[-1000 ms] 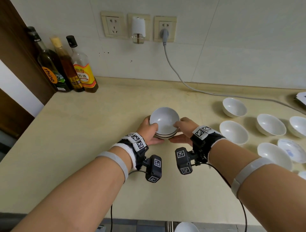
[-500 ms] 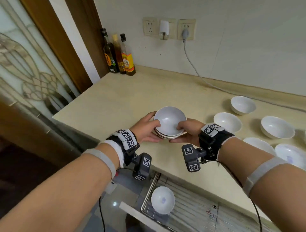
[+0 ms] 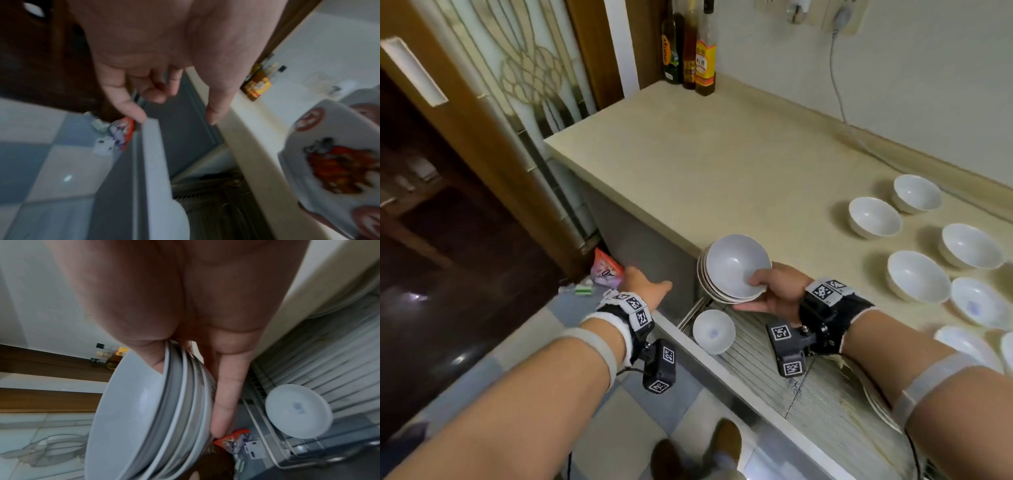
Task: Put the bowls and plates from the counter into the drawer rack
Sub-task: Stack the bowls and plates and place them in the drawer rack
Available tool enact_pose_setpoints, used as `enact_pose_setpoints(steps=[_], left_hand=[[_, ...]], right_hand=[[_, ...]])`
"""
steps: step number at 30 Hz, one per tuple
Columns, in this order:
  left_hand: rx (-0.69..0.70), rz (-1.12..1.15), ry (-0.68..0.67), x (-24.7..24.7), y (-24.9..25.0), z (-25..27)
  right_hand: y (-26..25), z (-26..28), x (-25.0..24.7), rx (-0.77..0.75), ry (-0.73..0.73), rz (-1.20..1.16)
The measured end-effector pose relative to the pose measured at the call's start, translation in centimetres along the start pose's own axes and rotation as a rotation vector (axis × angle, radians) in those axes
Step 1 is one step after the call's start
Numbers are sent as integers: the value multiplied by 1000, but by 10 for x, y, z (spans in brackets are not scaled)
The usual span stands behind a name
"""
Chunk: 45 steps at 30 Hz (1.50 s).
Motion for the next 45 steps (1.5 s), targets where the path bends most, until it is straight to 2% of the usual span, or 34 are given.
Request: enact_pose_setpoints(steps=[3, 7, 10, 19, 27, 35, 45], left_hand=[[-229, 33, -71, 24, -62, 1], [-340, 217, -167, 72, -109, -1], [-408, 463, -168, 83, -105, 26], [-367, 579, -68, 81, -108, 41], [-360, 611, 13, 74, -125, 45], [-361, 639, 33, 76, -132, 44], [-356, 639, 46, 75, -137, 38]], right_hand=[[37, 1, -2, 62, 3, -5], [85, 1, -21, 121, 55, -19], [117, 1, -41, 169, 82, -32], [199, -30, -77, 386, 76, 32], [264, -68, -91, 459, 65, 119], [288, -107, -73, 445, 67, 134], [297, -116, -70, 469, 57, 93]])
Point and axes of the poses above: each hand's wrist, its own z-axis away from the middle knuckle, its own x-axis out of the palm, y = z × x, the point moved 8 cm from there along -z, towards the middle knuckle, and after that the axes turned 15 degrees about z, right-handed, at the moved point
